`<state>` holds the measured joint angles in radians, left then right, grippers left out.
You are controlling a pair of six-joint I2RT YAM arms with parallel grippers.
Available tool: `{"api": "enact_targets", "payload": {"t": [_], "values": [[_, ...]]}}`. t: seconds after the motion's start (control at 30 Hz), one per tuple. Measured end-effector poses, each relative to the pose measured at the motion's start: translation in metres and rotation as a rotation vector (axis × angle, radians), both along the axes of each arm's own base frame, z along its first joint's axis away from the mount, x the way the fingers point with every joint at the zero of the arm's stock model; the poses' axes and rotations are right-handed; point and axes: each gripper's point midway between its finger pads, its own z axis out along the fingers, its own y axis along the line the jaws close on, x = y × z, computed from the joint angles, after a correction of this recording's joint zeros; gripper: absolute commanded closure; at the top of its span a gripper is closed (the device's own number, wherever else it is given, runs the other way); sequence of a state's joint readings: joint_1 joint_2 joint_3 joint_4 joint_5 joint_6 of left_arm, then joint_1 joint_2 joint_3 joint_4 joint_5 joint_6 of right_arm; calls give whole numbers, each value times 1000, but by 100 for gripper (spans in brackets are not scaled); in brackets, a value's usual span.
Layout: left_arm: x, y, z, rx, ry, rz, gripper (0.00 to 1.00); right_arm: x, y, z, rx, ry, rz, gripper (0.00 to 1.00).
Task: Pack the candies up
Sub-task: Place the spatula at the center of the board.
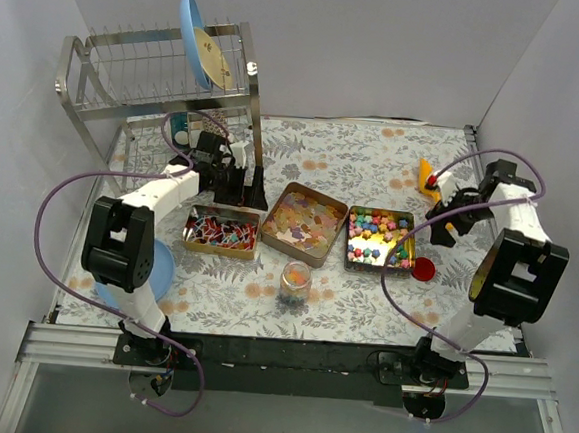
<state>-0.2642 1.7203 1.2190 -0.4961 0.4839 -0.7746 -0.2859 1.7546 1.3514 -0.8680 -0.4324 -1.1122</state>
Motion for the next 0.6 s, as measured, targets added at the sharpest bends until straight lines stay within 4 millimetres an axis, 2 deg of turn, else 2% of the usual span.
{"api": "enact_targets", "payload": {"t": [0.13,0.33,0.4,0.6], "values": [[-6,-7,-3,-26,33,-30,2,-55,29,-9,-20,-12,280,5],[-13,-27,6,-121,64,-91,2,-110,39,-49,-80,-19,595,5],[-9,-32,10,-140,62,-108,2,-114,42,-53,-99,-35,679,5],[-3,-37,11,-161,52,-123,2,-100,48,-57,-136,-83,784,7]]}}
